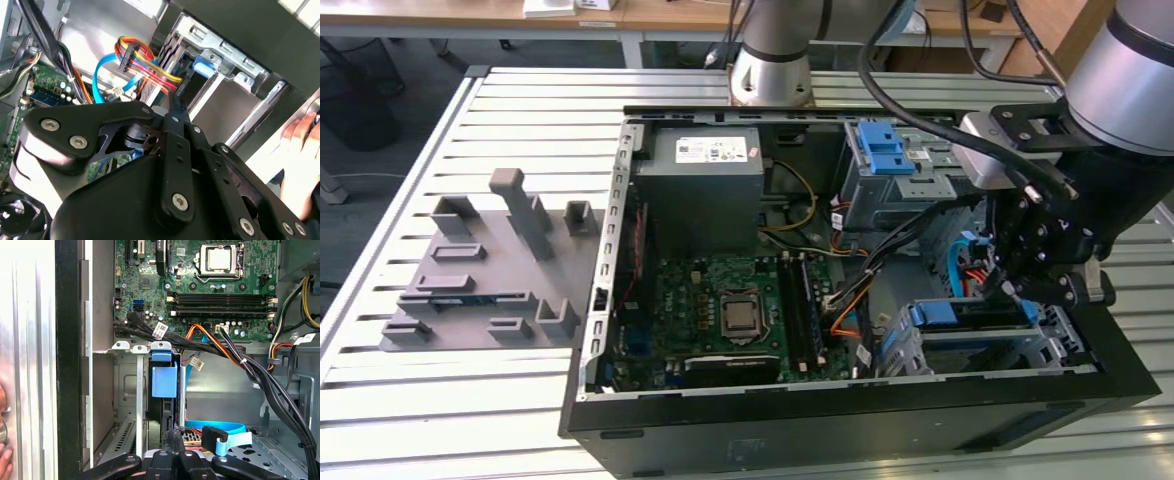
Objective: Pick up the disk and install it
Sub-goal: 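Insert the second disk wire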
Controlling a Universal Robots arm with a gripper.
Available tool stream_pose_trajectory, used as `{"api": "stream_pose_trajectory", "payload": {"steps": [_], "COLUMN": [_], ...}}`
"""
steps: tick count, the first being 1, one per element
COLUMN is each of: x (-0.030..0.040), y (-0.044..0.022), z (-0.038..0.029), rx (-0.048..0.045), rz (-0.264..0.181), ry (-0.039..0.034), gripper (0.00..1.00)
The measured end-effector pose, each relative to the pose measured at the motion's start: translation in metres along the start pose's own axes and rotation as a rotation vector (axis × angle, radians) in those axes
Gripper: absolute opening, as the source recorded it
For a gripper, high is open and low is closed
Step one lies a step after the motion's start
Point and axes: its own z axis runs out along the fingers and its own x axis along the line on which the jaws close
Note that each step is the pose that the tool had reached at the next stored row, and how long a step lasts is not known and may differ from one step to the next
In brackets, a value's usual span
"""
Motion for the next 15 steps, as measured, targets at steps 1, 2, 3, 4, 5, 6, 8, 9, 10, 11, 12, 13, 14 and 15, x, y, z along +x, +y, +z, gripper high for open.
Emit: {"api": "stream_pose_trajectory", "payload": {"steps": [1, 2, 3, 4, 5, 6, 8, 9, 10, 11, 12, 13, 14, 15], "x": [0.0001, 0.0001, 0.0001, 0.0001, 0.0001, 0.0002, 0.0004, 0.0004, 0.0004, 0.0004, 0.0004, 0.0004, 0.0005, 0.0005], "y": [0.0011, 0.0017, 0.0019, 0.0019, 0.0018, 0.0017, 0.0014, 0.0013, 0.0015, 0.0026, 0.0061, 0.0082, 0.0104, 0.0131], "z": [0.0001, 0.0, -0.0006, -0.0016, -0.003, -0.0055, -0.012, -0.0148, -0.0185, -0.0192, -0.0196, -0.0198, -0.0199, -0.02], "rx": [0.0, 0.0, 0.0001, 0.0001, 0.0001, 0.0001, 0.0001, 0.0001, 0.0001, 0.0, 0.0, 0.0001, 0.0001, 0.0001], "rz": [0.0, 0.0, 0.0, 0.0, 0.0, 0.0, 0.0, 0.0, 0.0, 0.0, 0.0, 0.0, 0.0, 0.0], "ry": [-0.0002, -0.0003, 0.0, 0.0, -0.0003, -0.0003, -0.0004, -0.0005, -0.0004, -0.0004, -0.0005, -0.0004, -0.0005, -0.0005], "gripper": [0.11, 0.11, 0.11, 0.11, 0.11, 0.11, 0.11, 0.11, 0.11, 0.11, 0.11, 0.11, 0.11, 0.11]}}
